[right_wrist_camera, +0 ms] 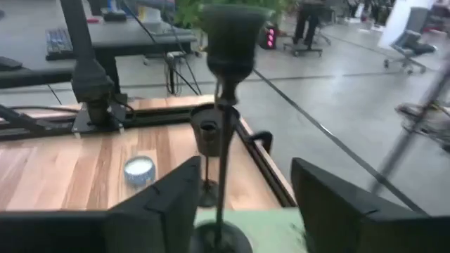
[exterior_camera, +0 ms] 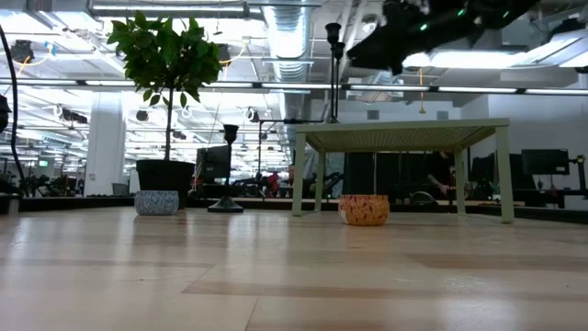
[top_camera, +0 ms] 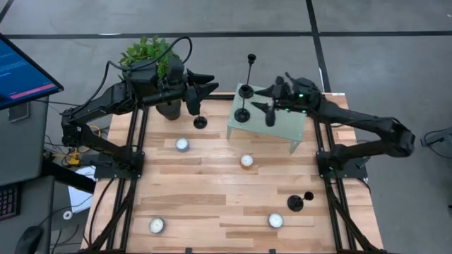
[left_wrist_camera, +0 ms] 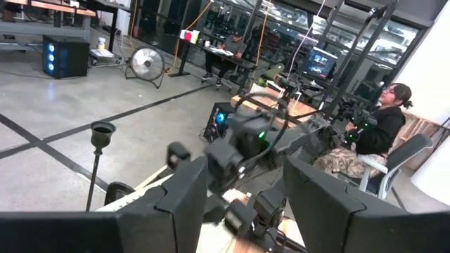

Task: Pick & Place candle stick holders
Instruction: Put the candle holder on the shelf

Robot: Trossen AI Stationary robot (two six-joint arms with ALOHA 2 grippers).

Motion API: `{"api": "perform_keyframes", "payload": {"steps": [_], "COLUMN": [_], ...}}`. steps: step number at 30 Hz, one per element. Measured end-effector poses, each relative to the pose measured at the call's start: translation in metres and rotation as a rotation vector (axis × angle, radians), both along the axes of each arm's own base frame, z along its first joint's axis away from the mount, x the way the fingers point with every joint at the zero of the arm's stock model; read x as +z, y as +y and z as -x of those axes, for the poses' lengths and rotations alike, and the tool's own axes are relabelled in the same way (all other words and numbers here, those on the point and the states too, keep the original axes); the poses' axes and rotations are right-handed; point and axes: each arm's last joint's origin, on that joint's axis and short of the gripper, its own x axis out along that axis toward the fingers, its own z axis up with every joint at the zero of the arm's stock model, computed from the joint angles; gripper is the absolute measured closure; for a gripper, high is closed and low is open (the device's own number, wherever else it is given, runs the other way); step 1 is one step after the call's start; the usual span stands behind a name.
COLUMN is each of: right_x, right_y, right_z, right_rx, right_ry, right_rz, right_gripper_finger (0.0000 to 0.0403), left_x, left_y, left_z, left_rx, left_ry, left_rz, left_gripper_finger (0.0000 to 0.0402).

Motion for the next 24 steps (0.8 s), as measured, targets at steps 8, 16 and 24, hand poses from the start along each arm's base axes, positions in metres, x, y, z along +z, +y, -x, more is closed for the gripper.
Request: {"api": "perform_keyframes", "payload": {"steps": [8, 16, 24], "right_x": [0.043, 0.024, 0.012], "right_y": [0.050, 0.095, 0.112], "right_z": [0.081, 0.159, 0.183], "right_rx": [-0.062, -0.244, -0.266], "right_ry": [0.247, 0.571, 0.714], "right_rz": [-0.034, -0.360, -0.575], "right_gripper_finger": [0.0158, 0.0178, 0.0179], "left_x": [0.000, 0.001, 0.001], "left_y": [0.000, 0.000, 0.000], "left_z": [0.000, 0.000, 0.000], "left_rx": [0.000, 0.000, 0.000], "left_ry": [-0.005, -0.006, -0.006], "left_rz": [-0.001, -0.001, -0.001], "left_gripper_finger": [0.0215, 0.0215, 0.0215]}}
